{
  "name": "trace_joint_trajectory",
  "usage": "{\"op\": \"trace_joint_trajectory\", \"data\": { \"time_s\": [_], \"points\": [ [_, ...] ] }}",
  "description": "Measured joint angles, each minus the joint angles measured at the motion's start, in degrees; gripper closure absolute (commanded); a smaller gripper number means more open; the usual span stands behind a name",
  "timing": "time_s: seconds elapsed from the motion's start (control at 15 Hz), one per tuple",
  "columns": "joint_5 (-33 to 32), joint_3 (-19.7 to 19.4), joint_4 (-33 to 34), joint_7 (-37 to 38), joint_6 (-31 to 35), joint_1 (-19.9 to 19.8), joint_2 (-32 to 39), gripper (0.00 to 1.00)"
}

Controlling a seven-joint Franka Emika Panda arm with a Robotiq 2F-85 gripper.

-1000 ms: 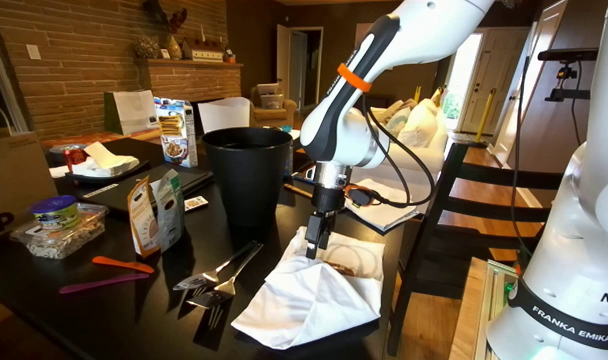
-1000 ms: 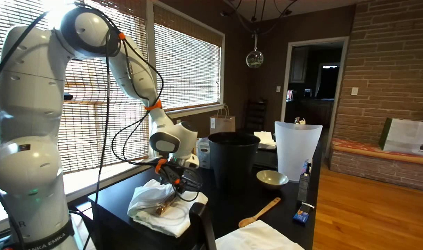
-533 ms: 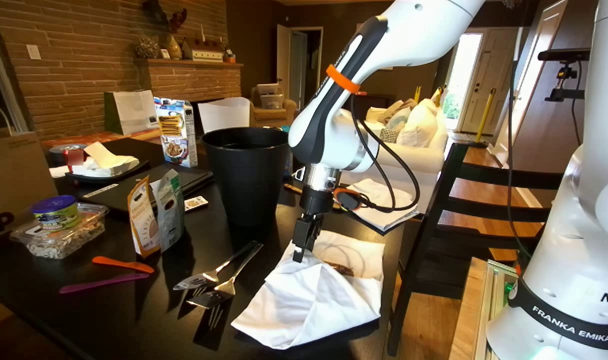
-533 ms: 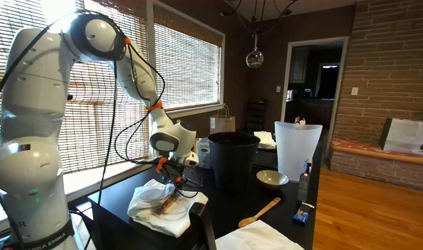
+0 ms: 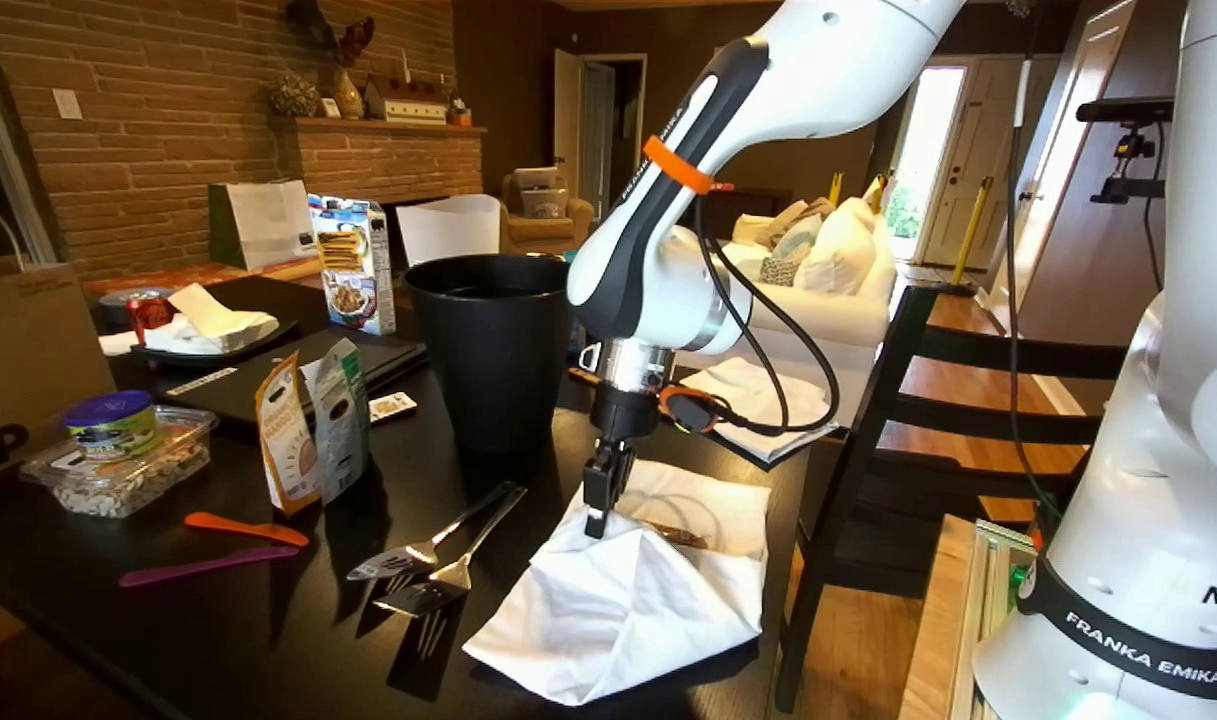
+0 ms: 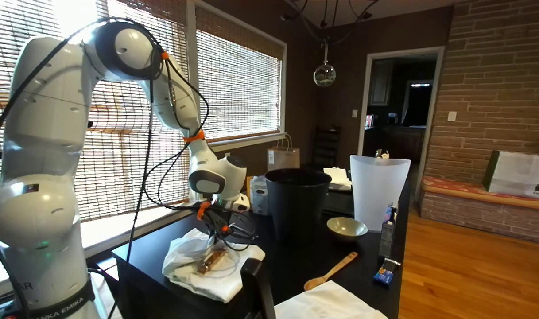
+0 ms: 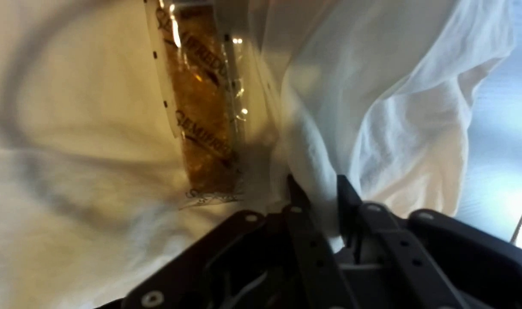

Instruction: Unfold the left white towel, then remove the brown sachet from the left towel

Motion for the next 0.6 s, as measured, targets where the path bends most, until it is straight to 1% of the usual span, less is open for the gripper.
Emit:
{"op": "trace_joint_trajectory", "data": {
  "time_s": [0.27,0.6],
  "points": [
    [0.00,1.01,-0.15,0.16,-5.24,0.26,-2.87,0.99],
    [0.38,1.17,-0.48,1.86,-11.87,1.60,-6.18,0.98]
  ]
}}
